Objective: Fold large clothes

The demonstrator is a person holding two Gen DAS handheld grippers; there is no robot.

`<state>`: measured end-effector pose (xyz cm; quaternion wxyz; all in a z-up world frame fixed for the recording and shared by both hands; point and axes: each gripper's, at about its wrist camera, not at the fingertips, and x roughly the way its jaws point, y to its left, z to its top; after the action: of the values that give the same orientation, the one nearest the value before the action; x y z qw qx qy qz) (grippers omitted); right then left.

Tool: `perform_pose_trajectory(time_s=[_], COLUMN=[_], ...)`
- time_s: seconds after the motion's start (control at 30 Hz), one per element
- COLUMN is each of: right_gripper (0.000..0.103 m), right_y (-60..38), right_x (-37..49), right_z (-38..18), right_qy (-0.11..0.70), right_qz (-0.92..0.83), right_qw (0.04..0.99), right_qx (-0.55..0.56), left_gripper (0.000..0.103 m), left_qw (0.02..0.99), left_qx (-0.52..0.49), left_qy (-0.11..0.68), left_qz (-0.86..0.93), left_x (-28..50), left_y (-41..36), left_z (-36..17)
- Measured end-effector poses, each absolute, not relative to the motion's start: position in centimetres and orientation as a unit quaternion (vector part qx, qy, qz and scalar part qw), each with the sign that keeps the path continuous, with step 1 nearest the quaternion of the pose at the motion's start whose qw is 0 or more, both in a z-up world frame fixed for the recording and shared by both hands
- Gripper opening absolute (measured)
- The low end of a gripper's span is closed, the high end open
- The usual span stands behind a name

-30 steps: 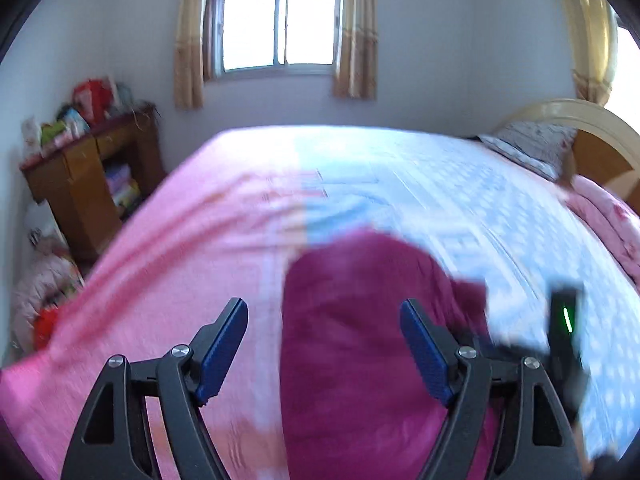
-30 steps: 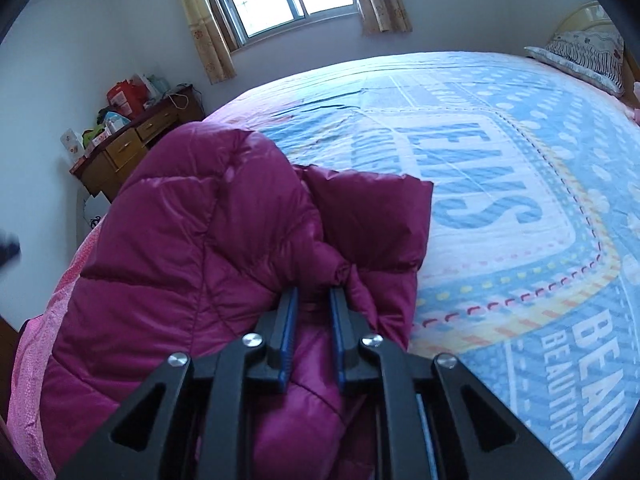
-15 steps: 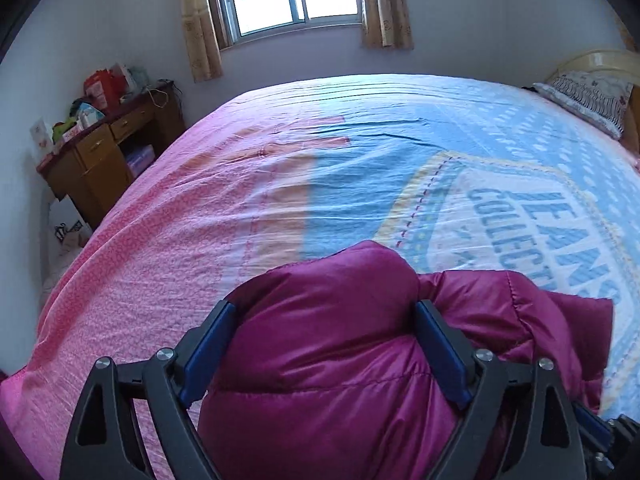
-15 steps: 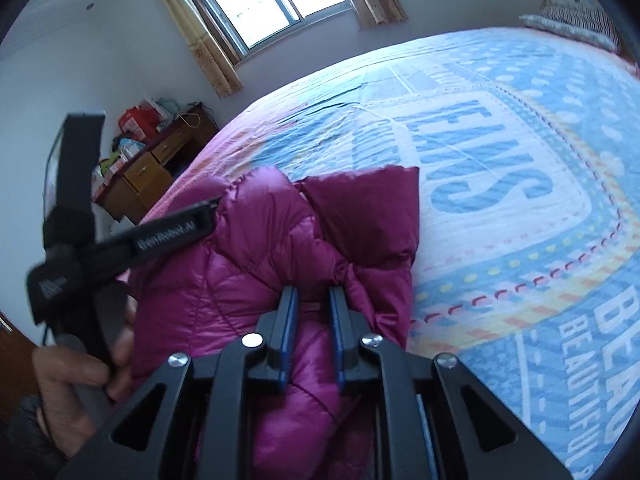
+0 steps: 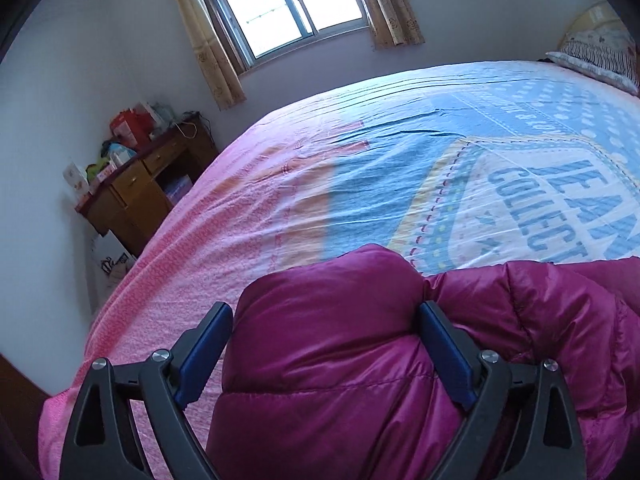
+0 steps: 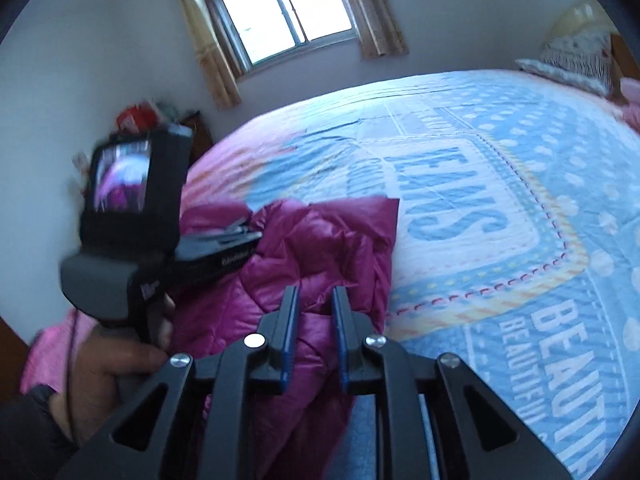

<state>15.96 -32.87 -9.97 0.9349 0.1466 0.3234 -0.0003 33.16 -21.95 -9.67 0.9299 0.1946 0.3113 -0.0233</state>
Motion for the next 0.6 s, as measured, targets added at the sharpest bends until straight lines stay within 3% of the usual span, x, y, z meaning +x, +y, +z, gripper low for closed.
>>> perform_pose_trajectory(time_s=[0.23, 0.3, 0.43, 0.6], right_gripper=[0.019, 0.025, 0.025, 0.025], right_y=[-34.1, -34.8, -34.3, -29.3], right_x=[16.2, 14.2, 9.9, 8.4], right_z=[-10.5, -9.5, -7.0, -6.3], right_qy=[0.358, 0.335, 0.285, 0.29], right_qz=[0.005, 0.0, 0.008, 0.061], right_qw=[0.914, 0.92, 0.934, 0.941], right_qx=[0.189, 0.205, 0.213, 0.163], left_gripper=[0.094, 0.094, 0.094, 0.094], left_qw=[0.911, 0.908, 0.921, 0.918], left_qx=[0.17, 0.153, 0.125, 0.086], left_qy=[0.363, 0.366, 0.341, 0.36], left_qz=[-0.092, -0.132, -0.143, -0.145], left_x=[33.4, 32.2, 28.5, 24.8], left_y=[-20.5, -18.6, -13.6, -9.6], left_z=[-8.8, -7.0, -4.0, -4.9])
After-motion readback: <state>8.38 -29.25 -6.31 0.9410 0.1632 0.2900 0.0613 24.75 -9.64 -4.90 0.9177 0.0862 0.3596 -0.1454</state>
